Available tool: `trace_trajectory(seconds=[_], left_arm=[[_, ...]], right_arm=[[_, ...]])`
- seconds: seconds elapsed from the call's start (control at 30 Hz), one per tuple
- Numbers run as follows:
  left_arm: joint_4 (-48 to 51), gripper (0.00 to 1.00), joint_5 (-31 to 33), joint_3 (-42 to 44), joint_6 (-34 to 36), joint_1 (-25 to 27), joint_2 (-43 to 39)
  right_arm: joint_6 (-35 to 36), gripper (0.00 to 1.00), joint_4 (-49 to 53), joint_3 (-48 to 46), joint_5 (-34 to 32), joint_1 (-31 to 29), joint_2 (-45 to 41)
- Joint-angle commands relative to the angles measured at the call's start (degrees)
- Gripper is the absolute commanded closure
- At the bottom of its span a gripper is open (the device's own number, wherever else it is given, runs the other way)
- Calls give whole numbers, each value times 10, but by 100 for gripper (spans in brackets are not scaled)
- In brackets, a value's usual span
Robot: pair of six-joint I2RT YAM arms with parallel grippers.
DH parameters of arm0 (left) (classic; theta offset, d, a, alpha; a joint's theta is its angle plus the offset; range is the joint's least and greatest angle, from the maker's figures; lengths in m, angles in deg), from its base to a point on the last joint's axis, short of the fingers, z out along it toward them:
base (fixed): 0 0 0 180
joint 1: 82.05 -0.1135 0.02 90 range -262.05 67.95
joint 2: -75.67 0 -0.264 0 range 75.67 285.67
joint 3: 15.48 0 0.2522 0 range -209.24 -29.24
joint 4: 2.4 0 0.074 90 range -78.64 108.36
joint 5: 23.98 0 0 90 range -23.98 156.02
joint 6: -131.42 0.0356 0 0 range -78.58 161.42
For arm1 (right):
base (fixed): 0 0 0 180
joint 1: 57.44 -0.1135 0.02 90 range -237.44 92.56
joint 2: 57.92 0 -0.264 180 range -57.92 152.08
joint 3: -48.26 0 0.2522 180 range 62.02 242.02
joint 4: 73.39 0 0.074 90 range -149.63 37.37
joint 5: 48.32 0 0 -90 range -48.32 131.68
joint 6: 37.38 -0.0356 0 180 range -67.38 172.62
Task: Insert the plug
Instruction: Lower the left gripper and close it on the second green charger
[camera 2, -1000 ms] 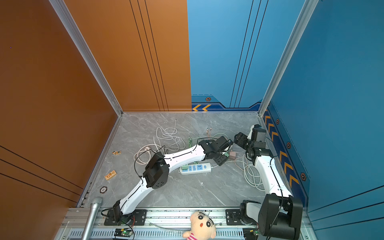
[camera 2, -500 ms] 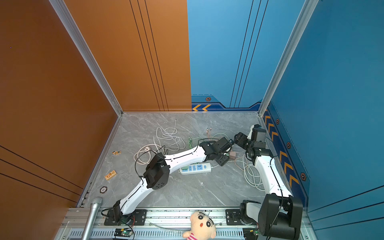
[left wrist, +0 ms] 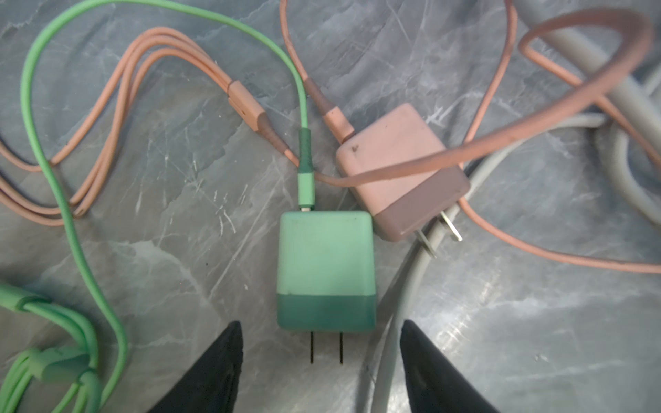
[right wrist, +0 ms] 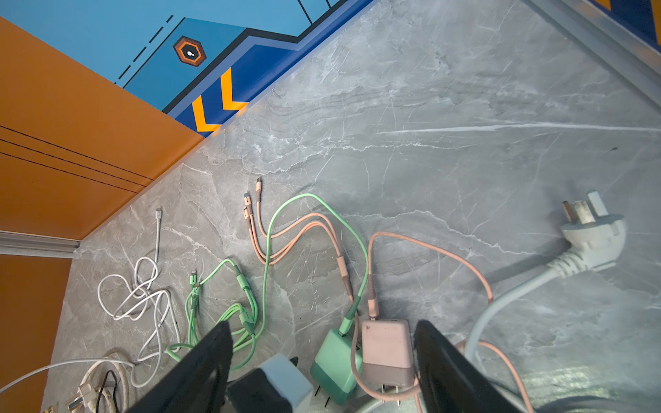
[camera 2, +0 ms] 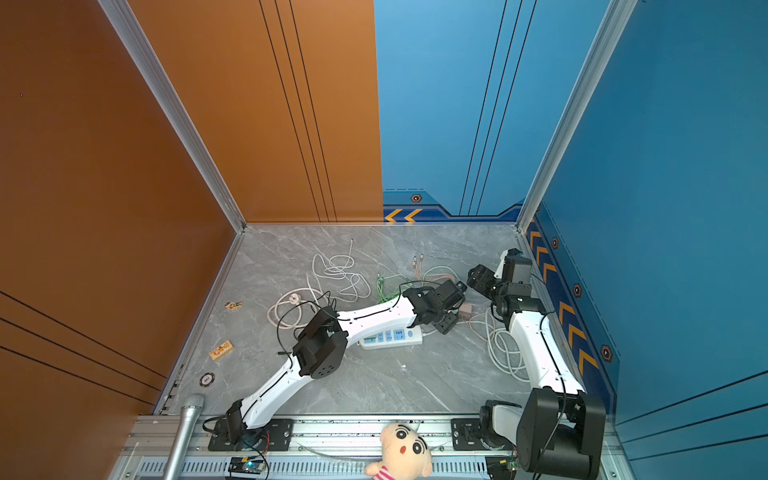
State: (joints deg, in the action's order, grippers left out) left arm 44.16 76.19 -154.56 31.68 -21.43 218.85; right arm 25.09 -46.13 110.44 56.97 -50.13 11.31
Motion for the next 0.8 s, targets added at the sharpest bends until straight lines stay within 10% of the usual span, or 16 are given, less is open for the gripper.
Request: trace_trajectory(seconds=[0.0, 0.77], left_arm=[[-26, 30, 16, 5, -26, -8, 7], [-54, 32, -22, -18, -46, -28, 41]], right_arm=[[-10, 19, 1, 3, 11, -5, 2], [-17, 19, -1, 11, 14, -26, 6]])
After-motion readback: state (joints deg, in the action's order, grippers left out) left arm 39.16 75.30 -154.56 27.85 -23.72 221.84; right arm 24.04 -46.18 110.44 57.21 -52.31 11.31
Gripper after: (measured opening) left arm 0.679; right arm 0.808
